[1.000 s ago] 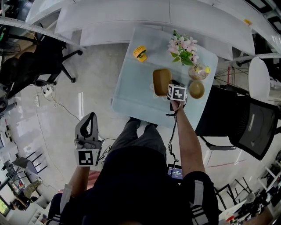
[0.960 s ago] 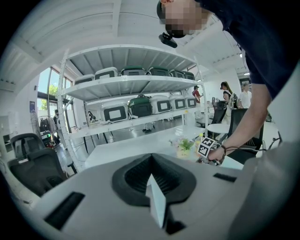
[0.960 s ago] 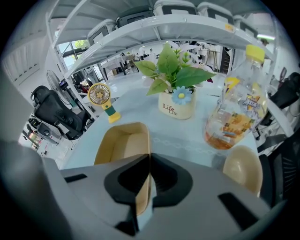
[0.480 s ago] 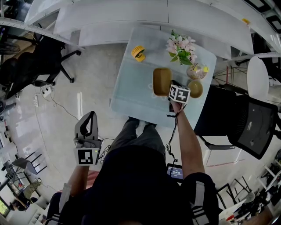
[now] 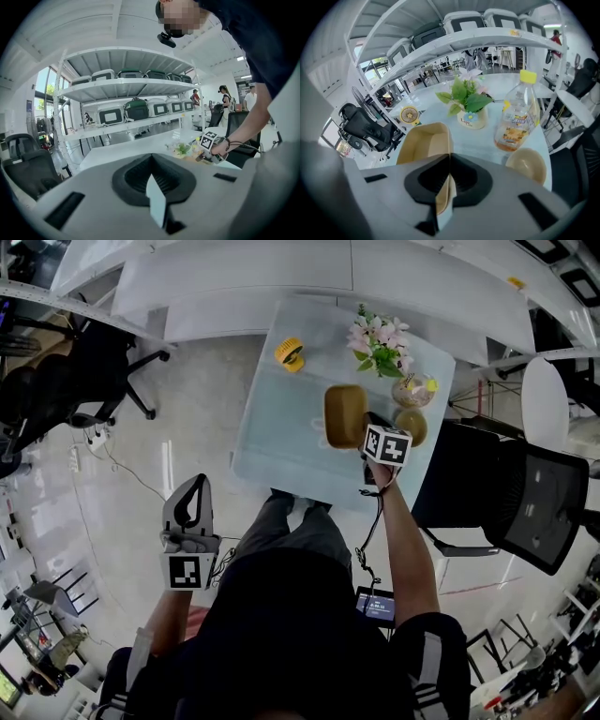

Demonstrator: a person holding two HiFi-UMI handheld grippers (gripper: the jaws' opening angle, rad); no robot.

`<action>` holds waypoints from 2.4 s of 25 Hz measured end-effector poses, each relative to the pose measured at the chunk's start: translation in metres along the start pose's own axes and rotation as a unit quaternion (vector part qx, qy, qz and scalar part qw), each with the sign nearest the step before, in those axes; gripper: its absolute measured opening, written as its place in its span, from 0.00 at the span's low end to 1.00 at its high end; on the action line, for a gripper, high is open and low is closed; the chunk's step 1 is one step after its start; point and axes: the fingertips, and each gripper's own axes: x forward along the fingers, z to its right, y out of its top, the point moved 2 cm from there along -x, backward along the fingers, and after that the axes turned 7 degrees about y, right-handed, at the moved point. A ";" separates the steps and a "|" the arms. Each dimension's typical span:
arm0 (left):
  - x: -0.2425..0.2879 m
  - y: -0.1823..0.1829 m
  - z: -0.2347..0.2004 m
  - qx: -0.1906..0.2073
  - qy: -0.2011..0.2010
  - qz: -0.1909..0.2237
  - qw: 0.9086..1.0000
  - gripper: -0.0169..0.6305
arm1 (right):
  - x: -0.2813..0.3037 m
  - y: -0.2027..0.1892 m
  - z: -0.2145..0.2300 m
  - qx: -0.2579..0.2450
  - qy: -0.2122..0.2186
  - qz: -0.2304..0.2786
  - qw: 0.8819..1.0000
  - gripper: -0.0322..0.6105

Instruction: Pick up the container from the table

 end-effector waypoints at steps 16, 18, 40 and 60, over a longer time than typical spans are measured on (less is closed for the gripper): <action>-0.009 0.011 0.011 -0.008 -0.008 0.026 1.000 0.03 | -0.063 0.024 -0.022 -0.009 0.023 0.000 1.000 0.07; -0.011 0.013 0.012 -0.011 -0.008 0.030 0.999 0.03 | -0.071 0.027 -0.027 -0.005 0.031 0.002 1.000 0.07; -0.036 0.025 0.026 -0.008 -0.025 0.065 0.998 0.03 | -0.182 0.067 -0.085 -0.044 0.071 0.027 0.996 0.07; -0.053 0.047 0.041 -0.012 -0.037 0.097 0.995 0.03 | -0.275 0.064 -0.124 -0.049 0.098 0.138 0.984 0.07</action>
